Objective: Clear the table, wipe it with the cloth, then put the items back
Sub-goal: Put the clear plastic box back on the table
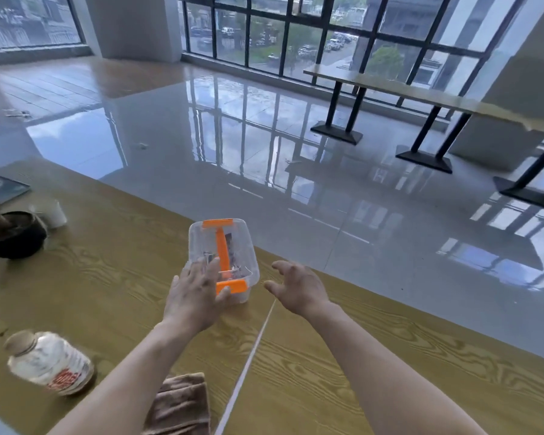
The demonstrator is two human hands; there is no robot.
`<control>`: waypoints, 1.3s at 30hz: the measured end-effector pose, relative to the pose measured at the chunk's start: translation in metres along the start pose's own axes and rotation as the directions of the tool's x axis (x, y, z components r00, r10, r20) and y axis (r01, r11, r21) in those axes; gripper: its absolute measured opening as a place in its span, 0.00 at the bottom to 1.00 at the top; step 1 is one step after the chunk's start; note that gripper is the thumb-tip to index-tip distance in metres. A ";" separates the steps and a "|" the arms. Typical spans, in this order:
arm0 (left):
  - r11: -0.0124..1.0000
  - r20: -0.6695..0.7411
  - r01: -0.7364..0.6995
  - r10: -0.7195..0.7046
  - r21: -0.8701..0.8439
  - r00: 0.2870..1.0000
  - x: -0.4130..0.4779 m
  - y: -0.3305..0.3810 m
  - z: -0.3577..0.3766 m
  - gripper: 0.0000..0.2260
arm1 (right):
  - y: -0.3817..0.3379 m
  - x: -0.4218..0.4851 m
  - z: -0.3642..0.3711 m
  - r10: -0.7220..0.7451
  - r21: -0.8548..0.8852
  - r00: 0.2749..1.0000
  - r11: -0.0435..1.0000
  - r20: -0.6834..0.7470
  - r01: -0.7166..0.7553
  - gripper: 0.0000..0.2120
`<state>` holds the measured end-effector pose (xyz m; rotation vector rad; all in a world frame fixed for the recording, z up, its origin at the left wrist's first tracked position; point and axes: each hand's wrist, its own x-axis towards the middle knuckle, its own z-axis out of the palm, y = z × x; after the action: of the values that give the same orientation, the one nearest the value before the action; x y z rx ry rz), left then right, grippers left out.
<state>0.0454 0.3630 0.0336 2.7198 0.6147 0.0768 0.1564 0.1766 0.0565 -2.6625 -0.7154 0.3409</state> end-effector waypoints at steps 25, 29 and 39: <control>0.785 0.165 0.332 -0.289 -0.523 0.943 0.127 -0.058 0.041 0.34 | -0.033 0.141 0.076 0.292 0.209 0.954 0.930 0.073 -0.301 0.10; 0.761 0.137 0.305 -0.279 -0.573 0.951 0.127 -0.060 0.039 0.32 | -0.035 0.138 0.073 0.291 0.230 0.956 0.929 0.027 -0.290 0.09; 0.743 0.074 0.140 -0.122 -0.655 0.990 0.085 -0.027 0.035 0.30 | -0.014 0.074 0.039 0.301 0.297 0.949 0.919 -0.096 -0.261 0.12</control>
<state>0.1160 0.4110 -0.0104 1.9768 0.6225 0.1847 0.2002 0.2374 0.0164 -2.4826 -0.2169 0.3007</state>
